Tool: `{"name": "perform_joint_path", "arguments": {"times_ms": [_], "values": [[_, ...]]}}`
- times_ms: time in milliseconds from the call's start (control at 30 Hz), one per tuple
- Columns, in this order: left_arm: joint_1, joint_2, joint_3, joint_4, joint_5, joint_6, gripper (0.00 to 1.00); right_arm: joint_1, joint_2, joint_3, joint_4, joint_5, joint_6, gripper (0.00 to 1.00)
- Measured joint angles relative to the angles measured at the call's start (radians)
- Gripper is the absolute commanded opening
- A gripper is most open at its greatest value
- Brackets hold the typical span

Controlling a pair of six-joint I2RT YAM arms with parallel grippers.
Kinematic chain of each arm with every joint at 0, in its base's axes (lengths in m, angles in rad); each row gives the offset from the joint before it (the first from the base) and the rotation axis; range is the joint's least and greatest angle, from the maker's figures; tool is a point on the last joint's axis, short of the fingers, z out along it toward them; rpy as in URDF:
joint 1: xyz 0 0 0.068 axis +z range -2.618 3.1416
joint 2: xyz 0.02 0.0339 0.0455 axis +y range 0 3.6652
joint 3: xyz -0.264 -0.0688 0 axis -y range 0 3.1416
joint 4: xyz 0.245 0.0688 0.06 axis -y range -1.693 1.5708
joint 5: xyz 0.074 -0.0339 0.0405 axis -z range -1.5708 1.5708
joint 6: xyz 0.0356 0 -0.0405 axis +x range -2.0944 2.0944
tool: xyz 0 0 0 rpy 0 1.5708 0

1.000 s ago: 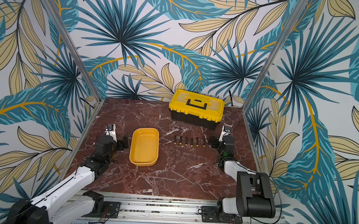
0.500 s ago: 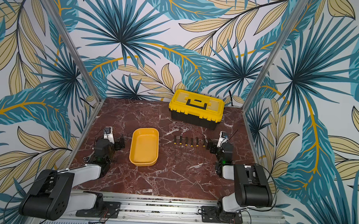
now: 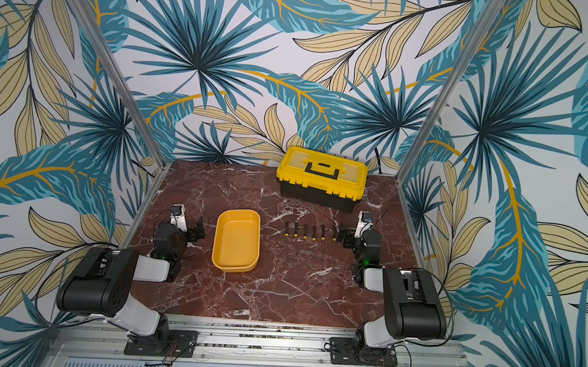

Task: Take the file tool out of the storage box
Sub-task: Reset both arms

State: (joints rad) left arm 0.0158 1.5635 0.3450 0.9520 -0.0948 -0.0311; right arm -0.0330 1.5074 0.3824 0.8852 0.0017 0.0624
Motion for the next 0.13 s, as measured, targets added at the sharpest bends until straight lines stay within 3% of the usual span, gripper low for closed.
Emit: {"name": "perform_joint_path", "arguments": {"times_ms": [133], "values": [[0.0, 0.0, 0.005, -0.001, 0.011, 0.002, 1.0, 0.014, 0.0, 0.013, -0.011, 0.013, -0.008, 1.0]]}}
